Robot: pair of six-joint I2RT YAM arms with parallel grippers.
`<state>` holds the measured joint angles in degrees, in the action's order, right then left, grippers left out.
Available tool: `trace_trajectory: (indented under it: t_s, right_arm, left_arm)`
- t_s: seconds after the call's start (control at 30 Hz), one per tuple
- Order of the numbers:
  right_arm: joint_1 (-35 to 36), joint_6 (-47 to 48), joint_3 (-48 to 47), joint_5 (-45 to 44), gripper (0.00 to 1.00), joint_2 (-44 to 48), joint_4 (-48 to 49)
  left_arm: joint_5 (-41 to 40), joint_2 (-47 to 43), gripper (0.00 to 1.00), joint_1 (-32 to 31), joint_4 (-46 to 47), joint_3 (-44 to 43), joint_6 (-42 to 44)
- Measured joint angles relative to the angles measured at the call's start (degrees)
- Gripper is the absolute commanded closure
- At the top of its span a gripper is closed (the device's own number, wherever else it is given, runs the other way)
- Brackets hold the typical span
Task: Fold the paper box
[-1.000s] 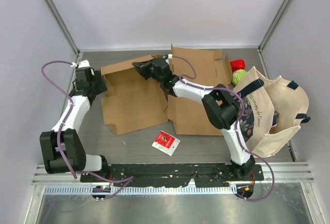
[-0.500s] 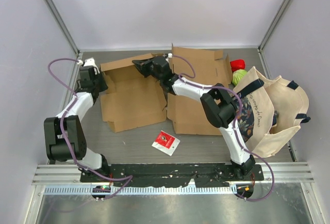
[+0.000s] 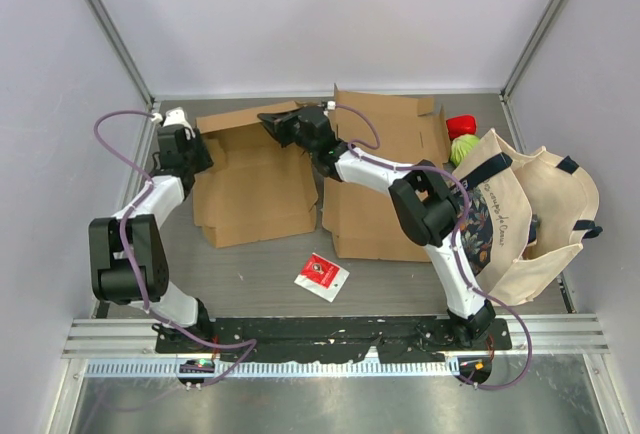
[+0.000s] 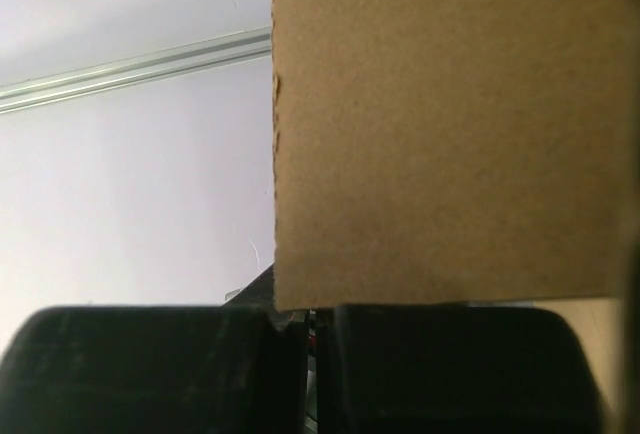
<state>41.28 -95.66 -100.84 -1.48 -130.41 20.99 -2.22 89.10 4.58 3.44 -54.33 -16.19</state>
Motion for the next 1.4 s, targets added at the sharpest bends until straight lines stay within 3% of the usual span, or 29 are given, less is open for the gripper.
trace_trajectory:
  t_s: [0.1, 0.27, 0.37, 0.47, 0.53, 0.73, 0.9, 1.13, 1.4]
  right_arm:
    - [0.0, -0.3, -0.7, 0.1, 0.99, -0.5, 0.0]
    - [-0.2, -0.8, -1.9, 0.3, 0.99, -1.2, 0.0]
    - [-0.2, -1.3, -2.0, 0.4, 0.99, -1.2, -0.2]
    - [-0.2, -1.7, -2.8, 0.6, 0.99, -1.5, -1.0]
    - [-0.2, -1.7, -3.1, 1.1, 0.99, -1.7, -1.5]
    - [-0.2, -1.8, -3.1, 3.4, 0.99, -1.7, -1.8]
    - [-0.2, -1.8, -3.1, 4.2, 0.99, -1.7, -1.9]
    - [-0.2, -1.9, -3.1, 4.4, 0.99, -1.7, -1.9]
    - [0.1, -1.9, -3.0, 4.4, 0.99, -1.7, -1.8]
  left_arm:
    - [-0.6, 0.2, 0.77, -0.4, 0.9, 0.0, -1.3]
    - [-6.5, 0.4, 0.86, -1.8, 2.3, 0.0, -6.1]
    - [-11.3, 0.4, 0.75, -3.2, 1.7, 0.0, -9.4]
    - [-13.2, 0.4, 0.56, -3.9, 0.7, 0.0, -10.8]
    - [-13.2, 0.0, 0.54, -4.0, -1.0, 0.0, -10.7]
    - [-7.4, -9.3, 0.66, -1.0, -7.1, 2.4, -9.4]
    - [-1.2, -15.6, 0.79, 3.2, -10.0, 4.4, -13.6]
    - [6.3, -15.1, 0.85, 3.3, -9.2, 13.5, -23.7]
    - [9.3, -2.8, 0.87, 3.3, 7.0, 12.3, -34.1]
